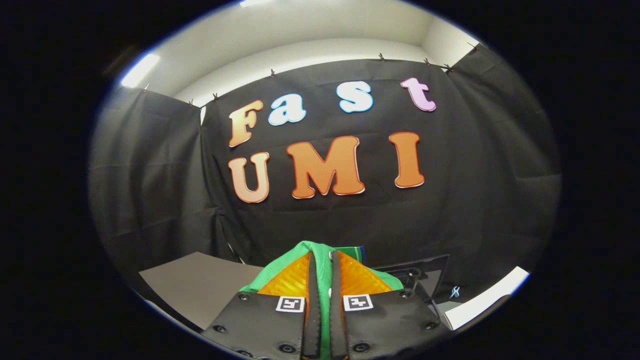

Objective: Put the clothes into the washing machine and then close the washing machine lid.

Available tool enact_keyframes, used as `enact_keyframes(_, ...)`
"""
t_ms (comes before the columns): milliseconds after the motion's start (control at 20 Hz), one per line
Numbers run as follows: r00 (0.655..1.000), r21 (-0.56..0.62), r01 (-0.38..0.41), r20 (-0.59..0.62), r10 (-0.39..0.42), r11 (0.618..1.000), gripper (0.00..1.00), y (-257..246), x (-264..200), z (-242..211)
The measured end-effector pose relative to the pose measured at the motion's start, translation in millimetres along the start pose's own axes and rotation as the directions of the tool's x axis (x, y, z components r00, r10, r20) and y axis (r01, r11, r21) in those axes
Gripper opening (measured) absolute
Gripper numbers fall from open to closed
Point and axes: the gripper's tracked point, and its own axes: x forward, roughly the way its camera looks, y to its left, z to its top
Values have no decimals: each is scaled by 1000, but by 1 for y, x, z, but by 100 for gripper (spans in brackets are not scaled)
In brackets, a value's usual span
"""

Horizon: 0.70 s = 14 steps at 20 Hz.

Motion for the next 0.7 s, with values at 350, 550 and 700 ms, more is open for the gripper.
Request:
enact_keyframes(350,984,-3,1,-177,-1,1000,15,-62,29,-101)
enact_keyframes(550,961,-3,15,-275,-16,1000,15,-86,51,-156)
enact_keyframes(700,939,28,5,-343,5,1000,15,-90,74,-199)
